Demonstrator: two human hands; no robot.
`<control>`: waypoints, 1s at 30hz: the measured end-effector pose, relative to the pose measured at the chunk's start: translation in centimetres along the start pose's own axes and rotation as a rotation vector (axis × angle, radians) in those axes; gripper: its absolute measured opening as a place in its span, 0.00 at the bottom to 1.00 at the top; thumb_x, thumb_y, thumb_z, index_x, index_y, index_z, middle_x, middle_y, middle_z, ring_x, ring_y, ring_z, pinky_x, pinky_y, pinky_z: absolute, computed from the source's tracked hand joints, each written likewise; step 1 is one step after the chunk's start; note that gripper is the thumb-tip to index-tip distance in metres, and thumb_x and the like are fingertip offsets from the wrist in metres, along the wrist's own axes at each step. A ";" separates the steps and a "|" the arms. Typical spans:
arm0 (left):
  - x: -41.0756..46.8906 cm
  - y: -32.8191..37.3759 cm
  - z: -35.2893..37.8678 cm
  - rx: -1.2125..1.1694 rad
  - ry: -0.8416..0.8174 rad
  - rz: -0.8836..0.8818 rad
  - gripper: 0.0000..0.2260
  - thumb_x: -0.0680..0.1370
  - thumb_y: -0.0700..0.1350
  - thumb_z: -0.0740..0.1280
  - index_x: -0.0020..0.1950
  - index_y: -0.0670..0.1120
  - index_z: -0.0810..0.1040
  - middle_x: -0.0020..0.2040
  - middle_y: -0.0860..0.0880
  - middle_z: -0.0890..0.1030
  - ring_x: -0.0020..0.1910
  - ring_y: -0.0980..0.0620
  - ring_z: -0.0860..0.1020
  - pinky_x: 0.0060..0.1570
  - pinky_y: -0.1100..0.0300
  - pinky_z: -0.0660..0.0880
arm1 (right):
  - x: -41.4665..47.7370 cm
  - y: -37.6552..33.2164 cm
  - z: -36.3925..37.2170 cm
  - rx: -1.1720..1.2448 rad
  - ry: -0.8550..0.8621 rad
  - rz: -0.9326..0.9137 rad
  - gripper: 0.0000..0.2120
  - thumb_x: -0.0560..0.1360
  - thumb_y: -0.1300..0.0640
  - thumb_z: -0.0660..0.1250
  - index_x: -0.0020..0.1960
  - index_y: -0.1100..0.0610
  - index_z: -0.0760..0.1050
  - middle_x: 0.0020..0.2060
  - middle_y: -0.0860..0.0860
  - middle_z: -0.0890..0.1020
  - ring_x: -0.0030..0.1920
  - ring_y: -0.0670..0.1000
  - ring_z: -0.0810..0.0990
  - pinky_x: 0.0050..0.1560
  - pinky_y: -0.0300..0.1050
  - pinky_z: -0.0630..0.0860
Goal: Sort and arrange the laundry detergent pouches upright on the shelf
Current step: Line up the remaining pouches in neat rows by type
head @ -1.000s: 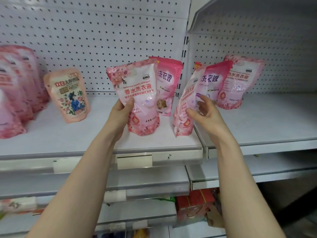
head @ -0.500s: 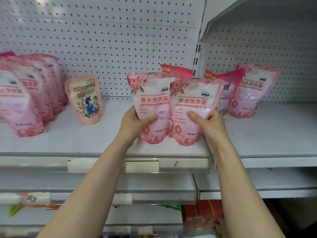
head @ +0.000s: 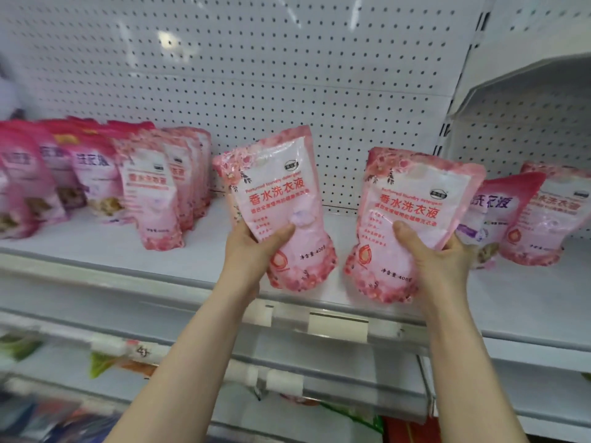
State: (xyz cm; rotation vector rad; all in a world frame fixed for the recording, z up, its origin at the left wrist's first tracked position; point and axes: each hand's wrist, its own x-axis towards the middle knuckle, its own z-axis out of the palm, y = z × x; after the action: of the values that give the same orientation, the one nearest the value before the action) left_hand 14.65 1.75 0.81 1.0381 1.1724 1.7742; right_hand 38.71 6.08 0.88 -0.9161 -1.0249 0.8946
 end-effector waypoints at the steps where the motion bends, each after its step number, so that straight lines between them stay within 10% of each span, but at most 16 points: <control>1: -0.3 0.3 -1.8 0.006 0.013 0.011 0.12 0.71 0.38 0.74 0.53 0.46 0.80 0.49 0.48 0.86 0.48 0.49 0.84 0.45 0.52 0.81 | -0.8 -0.1 1.1 0.024 -0.002 0.008 0.13 0.69 0.59 0.78 0.51 0.50 0.81 0.47 0.46 0.87 0.47 0.46 0.86 0.44 0.45 0.82; 14: 1.0 3.7 -20.9 0.199 0.179 0.069 0.11 0.71 0.39 0.75 0.49 0.51 0.80 0.45 0.53 0.85 0.43 0.55 0.84 0.36 0.61 0.79 | -2.8 3.8 16.5 -0.031 0.175 0.033 0.10 0.70 0.59 0.77 0.48 0.50 0.79 0.47 0.42 0.83 0.49 0.45 0.83 0.61 0.54 0.78; 24: 4.3 3.3 -20.9 0.245 0.203 0.065 0.09 0.71 0.43 0.75 0.50 0.49 0.80 0.44 0.49 0.86 0.39 0.42 0.84 0.34 0.45 0.81 | 3.0 6.4 19.6 -0.063 0.191 0.090 0.09 0.74 0.57 0.74 0.51 0.48 0.76 0.49 0.46 0.83 0.52 0.51 0.83 0.58 0.57 0.79; 30: 5.9 2.6 -20.3 0.222 0.213 0.051 0.10 0.71 0.41 0.75 0.50 0.47 0.80 0.45 0.50 0.85 0.43 0.46 0.84 0.44 0.42 0.81 | 0.7 3.9 22.0 -0.594 0.246 -0.667 0.23 0.76 0.64 0.65 0.70 0.59 0.65 0.68 0.55 0.71 0.70 0.52 0.68 0.70 0.47 0.65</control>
State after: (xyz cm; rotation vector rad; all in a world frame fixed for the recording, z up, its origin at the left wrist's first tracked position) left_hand -6.50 -0.44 -0.49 1.0314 1.5136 1.8607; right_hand 17.34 12.26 2.99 -1.0366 -1.2890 -0.0947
